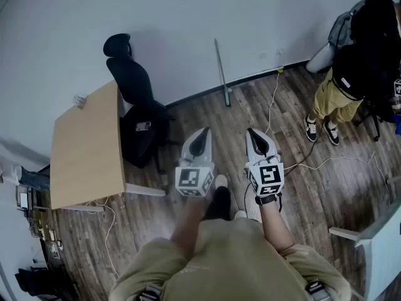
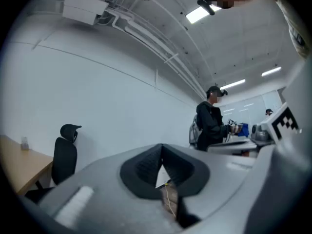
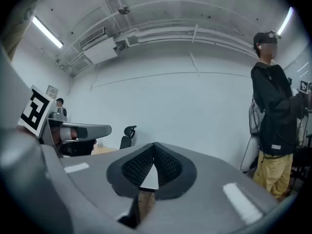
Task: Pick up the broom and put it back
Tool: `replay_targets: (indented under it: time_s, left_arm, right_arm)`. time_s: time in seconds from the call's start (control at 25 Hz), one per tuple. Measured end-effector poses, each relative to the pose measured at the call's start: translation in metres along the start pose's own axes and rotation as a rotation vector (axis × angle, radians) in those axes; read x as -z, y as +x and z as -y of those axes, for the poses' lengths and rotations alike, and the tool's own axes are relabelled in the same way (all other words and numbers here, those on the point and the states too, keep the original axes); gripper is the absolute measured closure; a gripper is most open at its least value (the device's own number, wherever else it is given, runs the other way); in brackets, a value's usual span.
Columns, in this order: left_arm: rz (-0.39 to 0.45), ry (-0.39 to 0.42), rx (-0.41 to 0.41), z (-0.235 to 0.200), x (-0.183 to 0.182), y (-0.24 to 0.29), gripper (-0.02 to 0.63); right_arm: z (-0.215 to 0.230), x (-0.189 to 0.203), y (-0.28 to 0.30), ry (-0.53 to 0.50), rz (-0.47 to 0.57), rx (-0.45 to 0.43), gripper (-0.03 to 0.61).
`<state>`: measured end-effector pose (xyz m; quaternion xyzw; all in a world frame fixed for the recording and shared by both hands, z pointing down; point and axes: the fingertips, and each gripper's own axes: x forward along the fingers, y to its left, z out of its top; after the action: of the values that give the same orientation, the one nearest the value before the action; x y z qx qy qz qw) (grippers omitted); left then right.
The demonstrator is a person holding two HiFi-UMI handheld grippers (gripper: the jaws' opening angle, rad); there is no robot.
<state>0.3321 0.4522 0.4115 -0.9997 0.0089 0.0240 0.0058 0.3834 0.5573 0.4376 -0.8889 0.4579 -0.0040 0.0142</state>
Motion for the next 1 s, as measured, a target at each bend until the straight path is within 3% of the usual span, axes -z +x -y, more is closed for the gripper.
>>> replay_targets:
  time_s: [0.2, 0.4, 0.68, 1.0]
  left_arm:
    - [0.006, -0.019, -0.002, -0.004, 0.014, 0.034, 0.612]
    - [-0.012, -0.036, 0.015, -0.036, 0.028, 0.07, 0.612]
    - [-0.018, -0.096, -0.029, -0.12, 0.042, 0.118, 0.612]
    - [-0.047, -0.139, -0.099, -0.216, 0.069, 0.154, 0.612]
  right_arm:
    - [0.01, 0.004, 0.03, -0.04, -0.016, -0.043, 0.574]
    - [0.018, 0.003, 0.082, -0.056, -0.032, -0.048, 0.574]
    - [0.002, 0.015, 0.18, -0.179, -0.107, -0.104, 0.574]
    - [-0.011, 0.046, 0.272, -0.114, -0.175, -0.126, 0.574]
